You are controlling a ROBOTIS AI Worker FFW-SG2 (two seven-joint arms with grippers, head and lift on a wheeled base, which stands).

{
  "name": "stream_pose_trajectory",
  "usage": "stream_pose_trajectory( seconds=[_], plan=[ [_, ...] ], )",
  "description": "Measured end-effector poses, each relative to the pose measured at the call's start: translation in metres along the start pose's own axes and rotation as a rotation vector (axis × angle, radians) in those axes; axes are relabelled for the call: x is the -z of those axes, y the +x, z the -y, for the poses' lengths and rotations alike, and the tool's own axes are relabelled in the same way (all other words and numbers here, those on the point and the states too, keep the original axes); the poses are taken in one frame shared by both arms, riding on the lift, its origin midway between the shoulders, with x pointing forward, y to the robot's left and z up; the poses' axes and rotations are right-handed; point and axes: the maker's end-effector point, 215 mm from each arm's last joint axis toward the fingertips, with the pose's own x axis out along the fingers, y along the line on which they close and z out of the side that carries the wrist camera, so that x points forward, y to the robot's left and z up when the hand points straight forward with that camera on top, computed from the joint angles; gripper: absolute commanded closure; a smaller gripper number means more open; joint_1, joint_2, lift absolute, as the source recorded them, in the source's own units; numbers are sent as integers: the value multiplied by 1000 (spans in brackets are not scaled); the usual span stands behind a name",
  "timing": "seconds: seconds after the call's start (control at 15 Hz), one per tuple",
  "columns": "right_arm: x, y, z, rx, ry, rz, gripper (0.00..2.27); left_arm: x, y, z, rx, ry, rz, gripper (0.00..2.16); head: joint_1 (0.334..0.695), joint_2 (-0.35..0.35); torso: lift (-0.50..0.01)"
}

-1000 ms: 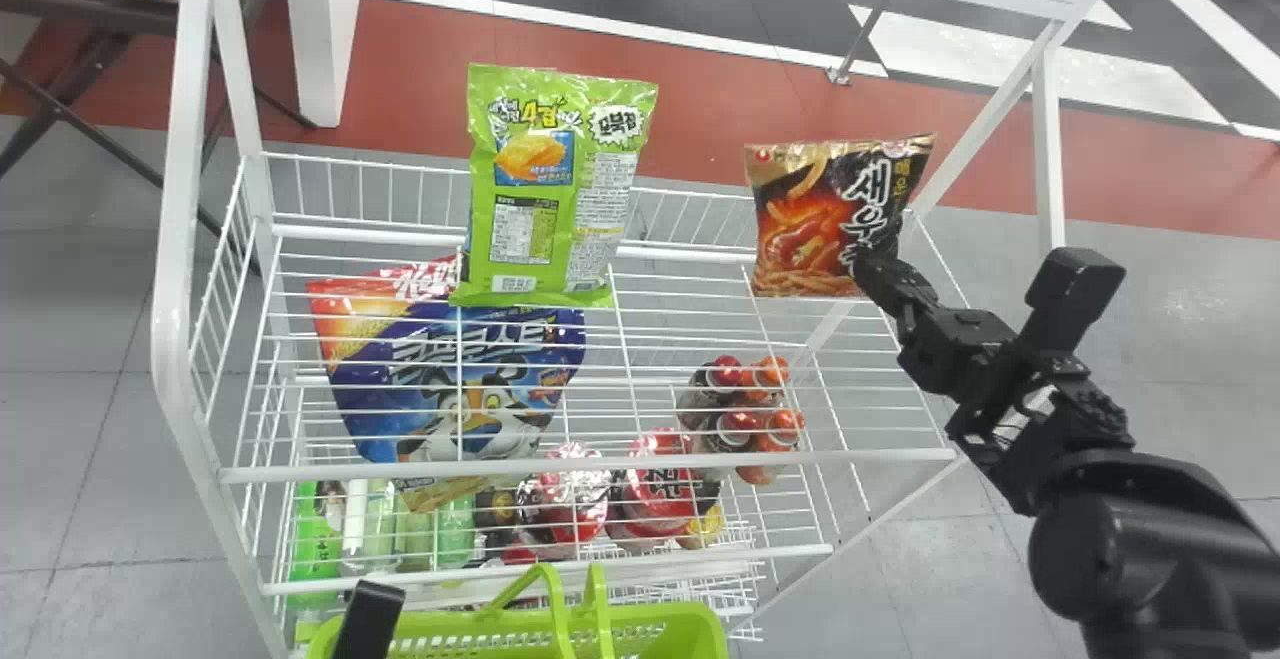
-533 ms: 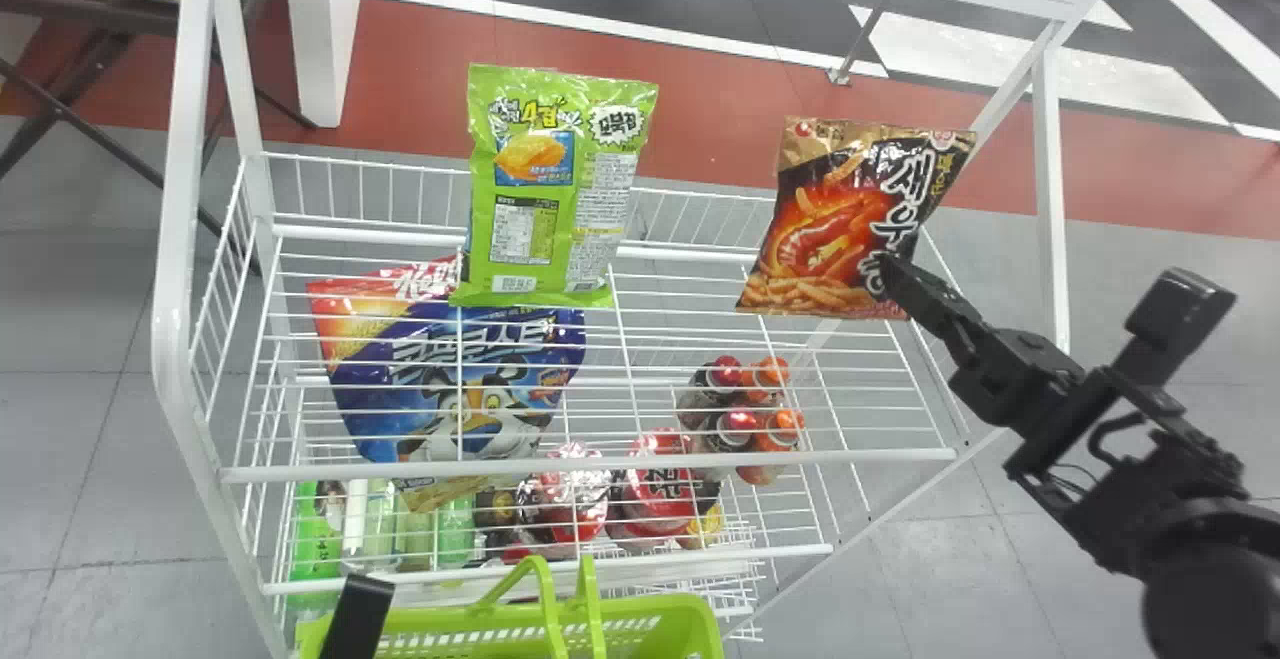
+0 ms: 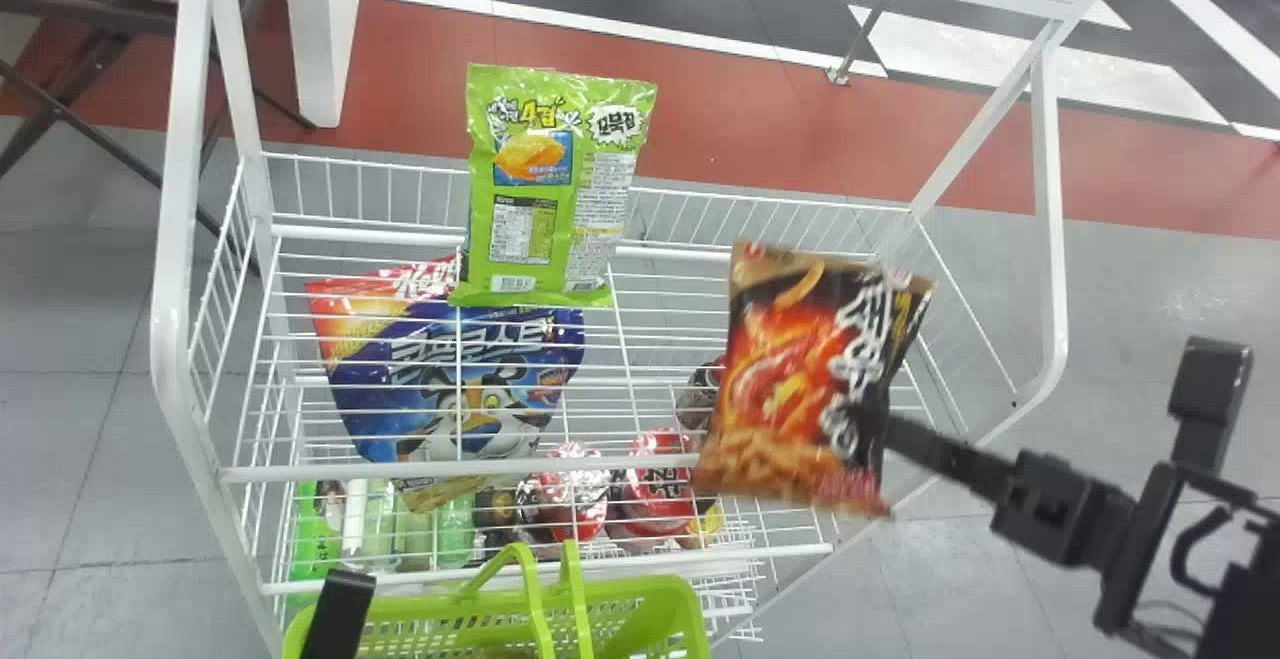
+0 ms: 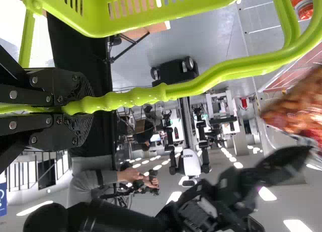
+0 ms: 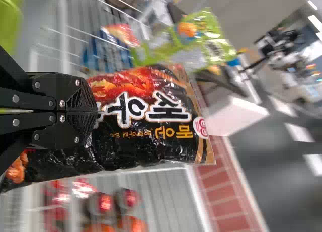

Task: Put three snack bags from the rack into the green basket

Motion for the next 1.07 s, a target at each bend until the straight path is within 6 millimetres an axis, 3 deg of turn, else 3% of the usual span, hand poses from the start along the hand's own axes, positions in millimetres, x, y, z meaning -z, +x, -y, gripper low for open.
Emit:
stream_pose_trajectory(
  seconds=[0.13,0.27,0.53,0.8,1.07],
  plan=[
    [43,-9,-14,-34,70,-127,2236,-3,0,0,-1,9,7,1332,695,-350,0],
    [72,-12,-24,-60,96,-197,2236,-4,-1,0,-1,12,10,1332,695,-350,0],
    [133,3,-42,-110,146,-340,2240,-4,0,0,-1,15,11,1332,695,-350,0],
    [209,35,-58,-144,161,-499,2240,-4,1,0,-3,18,7,1332,695,-350,0],
    [226,100,-48,-130,17,-421,2240,-2,3,1,-4,20,-1,1332,695,-350,0]
  ],
)
